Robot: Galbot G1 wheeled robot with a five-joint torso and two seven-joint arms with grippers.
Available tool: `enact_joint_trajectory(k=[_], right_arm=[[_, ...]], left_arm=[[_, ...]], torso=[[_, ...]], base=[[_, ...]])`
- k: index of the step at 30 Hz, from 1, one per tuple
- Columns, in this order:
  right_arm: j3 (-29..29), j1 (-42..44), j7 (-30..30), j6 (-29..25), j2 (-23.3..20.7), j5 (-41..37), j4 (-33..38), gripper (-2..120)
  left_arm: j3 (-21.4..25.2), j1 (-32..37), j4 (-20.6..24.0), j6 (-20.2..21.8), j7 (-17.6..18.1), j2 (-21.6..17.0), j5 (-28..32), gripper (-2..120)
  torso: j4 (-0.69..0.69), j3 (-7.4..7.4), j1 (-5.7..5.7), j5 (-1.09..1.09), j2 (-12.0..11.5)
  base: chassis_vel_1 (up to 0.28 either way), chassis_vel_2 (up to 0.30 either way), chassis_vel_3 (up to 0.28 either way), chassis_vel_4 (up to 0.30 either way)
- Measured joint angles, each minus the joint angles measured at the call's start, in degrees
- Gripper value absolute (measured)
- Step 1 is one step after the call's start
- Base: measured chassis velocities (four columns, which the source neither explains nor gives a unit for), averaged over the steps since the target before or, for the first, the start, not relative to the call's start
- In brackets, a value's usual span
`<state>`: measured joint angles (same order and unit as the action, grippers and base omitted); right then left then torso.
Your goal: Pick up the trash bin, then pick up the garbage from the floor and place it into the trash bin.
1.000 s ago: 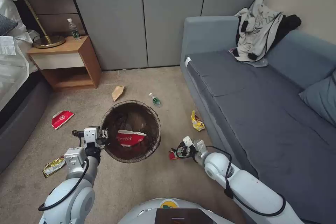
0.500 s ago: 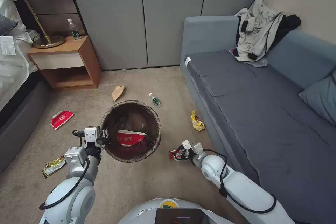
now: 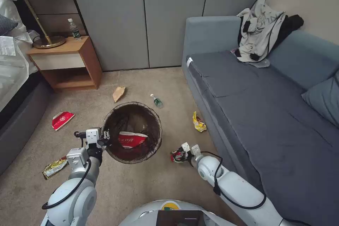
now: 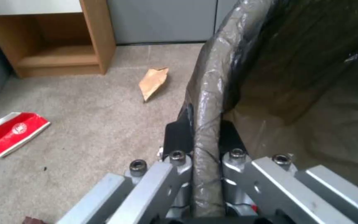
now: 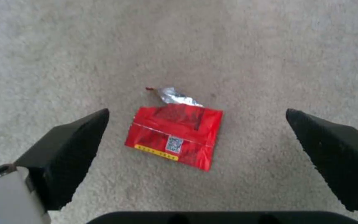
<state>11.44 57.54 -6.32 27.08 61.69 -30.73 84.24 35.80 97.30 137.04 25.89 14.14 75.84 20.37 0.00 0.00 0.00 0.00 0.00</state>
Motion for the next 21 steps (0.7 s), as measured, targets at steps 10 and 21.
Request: enact_joint_trajectory(k=[10,21], right_arm=[[1.82,-1.08,-2.67,0.70,1.24,0.38,-2.67,100],[3.55,-2.34,-3.36,0.67,2.59,1.31,-5.09,100]], left_arm=[[-0.06,-0.17,-0.39,-0.28,-0.13,0.16,0.01,0],[-0.13,-0.19,-0.77,-0.46,-0.36,0.36,-0.03,0]], torso=[[0.00,0.00,0.00,0.00,0.00],[0.00,0.00,0.00,0.00,0.00]], base=[[0.000,0.000,0.000,0.000],[0.000,0.000,0.000,0.000]])
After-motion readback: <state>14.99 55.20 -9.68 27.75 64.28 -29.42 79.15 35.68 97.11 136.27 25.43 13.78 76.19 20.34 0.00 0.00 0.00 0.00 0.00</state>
